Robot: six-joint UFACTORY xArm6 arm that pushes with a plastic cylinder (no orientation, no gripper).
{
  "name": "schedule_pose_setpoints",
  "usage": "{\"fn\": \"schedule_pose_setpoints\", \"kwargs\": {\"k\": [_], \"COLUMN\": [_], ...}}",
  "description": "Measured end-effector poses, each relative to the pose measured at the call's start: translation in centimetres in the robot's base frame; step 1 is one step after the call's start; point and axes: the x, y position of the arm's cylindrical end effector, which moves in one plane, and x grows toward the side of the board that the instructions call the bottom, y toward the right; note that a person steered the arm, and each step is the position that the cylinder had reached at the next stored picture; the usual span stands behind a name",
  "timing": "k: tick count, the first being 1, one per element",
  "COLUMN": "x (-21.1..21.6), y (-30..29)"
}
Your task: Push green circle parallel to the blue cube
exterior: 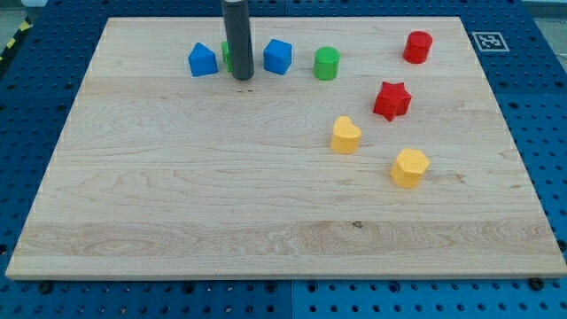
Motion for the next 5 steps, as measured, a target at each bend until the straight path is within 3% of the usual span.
{"fn": "schedule_pose_setpoints", "kwargs": {"k": [5], "x": [1.1], "y": [12.2]}}
